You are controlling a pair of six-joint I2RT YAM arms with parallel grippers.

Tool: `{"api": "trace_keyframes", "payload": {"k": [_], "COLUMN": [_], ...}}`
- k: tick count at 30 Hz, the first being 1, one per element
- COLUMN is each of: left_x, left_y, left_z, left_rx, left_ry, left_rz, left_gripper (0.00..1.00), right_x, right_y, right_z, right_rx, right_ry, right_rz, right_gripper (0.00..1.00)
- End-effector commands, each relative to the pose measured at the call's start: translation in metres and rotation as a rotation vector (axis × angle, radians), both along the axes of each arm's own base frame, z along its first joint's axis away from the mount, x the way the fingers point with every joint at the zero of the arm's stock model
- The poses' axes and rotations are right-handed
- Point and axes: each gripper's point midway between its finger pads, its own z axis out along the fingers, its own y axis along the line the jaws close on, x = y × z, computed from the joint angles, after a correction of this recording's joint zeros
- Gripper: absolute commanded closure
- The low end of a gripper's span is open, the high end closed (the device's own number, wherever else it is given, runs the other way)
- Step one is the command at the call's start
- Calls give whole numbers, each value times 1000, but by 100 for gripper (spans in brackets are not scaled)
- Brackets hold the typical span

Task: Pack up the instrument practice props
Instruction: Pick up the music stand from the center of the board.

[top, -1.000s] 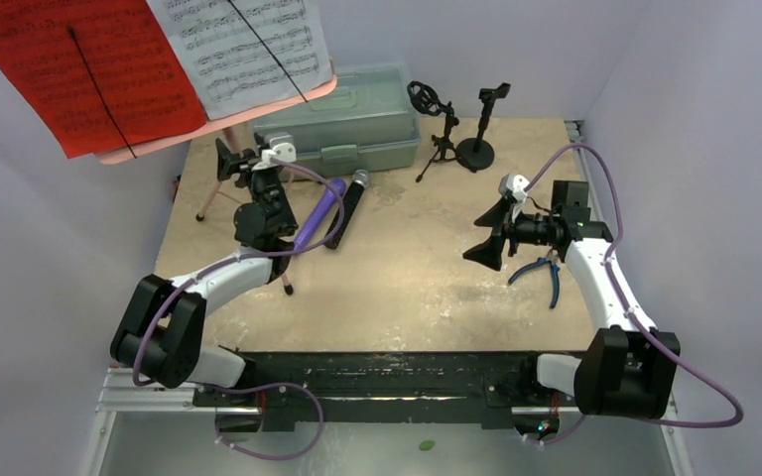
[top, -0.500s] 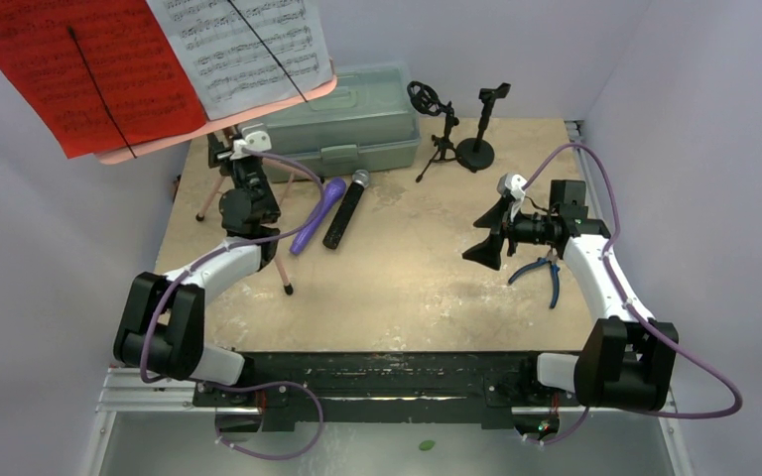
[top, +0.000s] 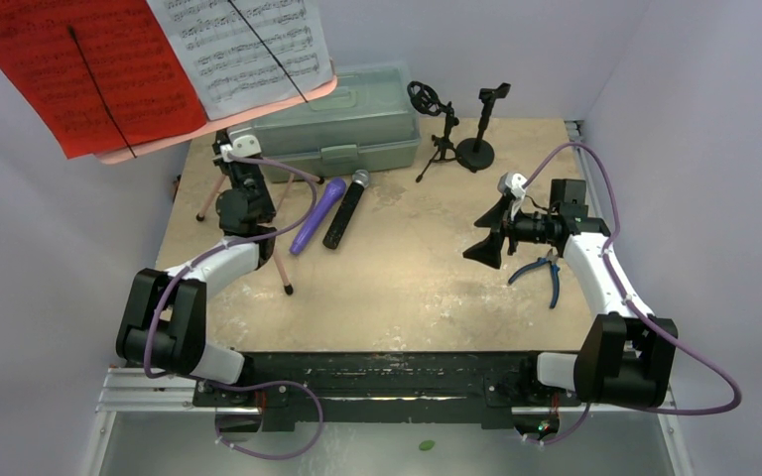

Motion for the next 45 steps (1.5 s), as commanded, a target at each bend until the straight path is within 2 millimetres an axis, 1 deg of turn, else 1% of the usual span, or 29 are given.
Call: {"api": "trace_keyframes", "payload": {"k": [1,9,14,18,27,32,37,45], "left_x": [-14,-25,-33,-38,-50,-60,-72,-83], "left_y": [3,7,14,17,17,15,17,26], "left_z": [36,62,84,97,115,130,144,147], "left_rx": [-5,-3,-1,-12,-27,-9,-4,-71], "left_ry": [-149,-207,-238,-254,-301,-345,-383,-425], "left_rz": [-29,-19,20,33,16,-2,2,19], "left_gripper": [100,100,100,100,100,100,100,100], "right_x": [10,10,10,10,9,9,9,8], "right_y": [-2,-3,-3,-3,-3,-3,-3,-4], "right_z": [12,11,11,11,10,9,8,6], "right_rx": [-4,-7,-7,-6,-6,-6,-6,-10], "right_ry": [-42,-38,-35,-35,-32,-29,-24,-16], "right_rz": [-5,-8,-8,-8,-7,-7,-7,-8], "right_gripper": [1,1,1,1,1,1,1,1]}}
